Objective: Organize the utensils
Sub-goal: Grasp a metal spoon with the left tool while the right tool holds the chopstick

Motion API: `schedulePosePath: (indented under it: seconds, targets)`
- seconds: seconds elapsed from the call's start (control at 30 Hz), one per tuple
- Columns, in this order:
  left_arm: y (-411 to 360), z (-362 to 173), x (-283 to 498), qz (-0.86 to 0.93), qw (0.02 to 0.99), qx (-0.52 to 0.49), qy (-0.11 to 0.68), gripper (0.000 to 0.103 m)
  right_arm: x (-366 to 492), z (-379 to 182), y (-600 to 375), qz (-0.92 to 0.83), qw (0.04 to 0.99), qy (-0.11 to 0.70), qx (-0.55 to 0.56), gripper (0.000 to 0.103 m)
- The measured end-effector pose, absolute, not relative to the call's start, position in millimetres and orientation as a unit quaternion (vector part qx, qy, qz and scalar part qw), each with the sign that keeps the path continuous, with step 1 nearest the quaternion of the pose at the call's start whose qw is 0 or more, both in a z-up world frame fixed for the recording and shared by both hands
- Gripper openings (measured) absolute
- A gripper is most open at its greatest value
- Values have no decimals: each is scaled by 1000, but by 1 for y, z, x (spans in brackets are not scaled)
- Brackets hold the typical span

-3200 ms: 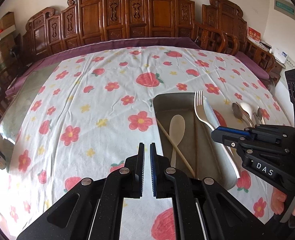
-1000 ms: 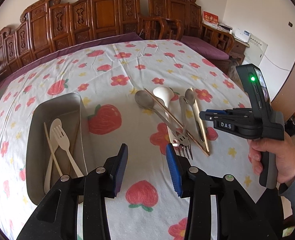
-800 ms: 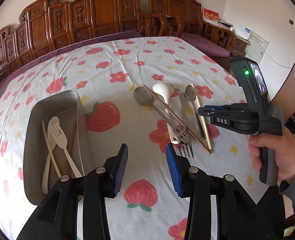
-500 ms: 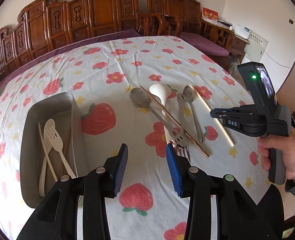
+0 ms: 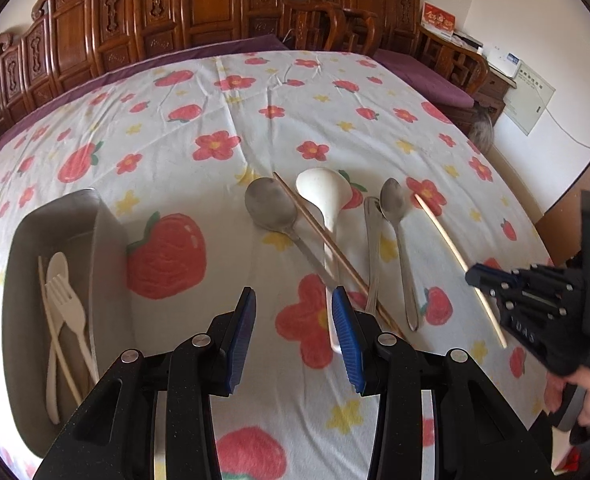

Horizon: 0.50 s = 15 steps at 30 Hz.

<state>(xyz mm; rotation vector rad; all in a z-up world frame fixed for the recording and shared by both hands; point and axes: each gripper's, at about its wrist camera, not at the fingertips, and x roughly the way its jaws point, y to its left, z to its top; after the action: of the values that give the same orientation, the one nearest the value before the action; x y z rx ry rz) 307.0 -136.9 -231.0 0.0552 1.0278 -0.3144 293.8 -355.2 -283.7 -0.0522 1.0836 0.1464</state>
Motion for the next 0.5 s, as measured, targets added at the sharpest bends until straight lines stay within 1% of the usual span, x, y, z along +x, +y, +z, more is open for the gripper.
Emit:
schedulePosePath:
  seconds: [0.17,0.5]
  targets:
    - [-154,-236,328,-144,852,25,503,37,293,-284,-360,78,855,512,-11,6]
    - [-175,-252,361,-92,831,60,546,21,293,-285,-362,86,856,509,-4,6]
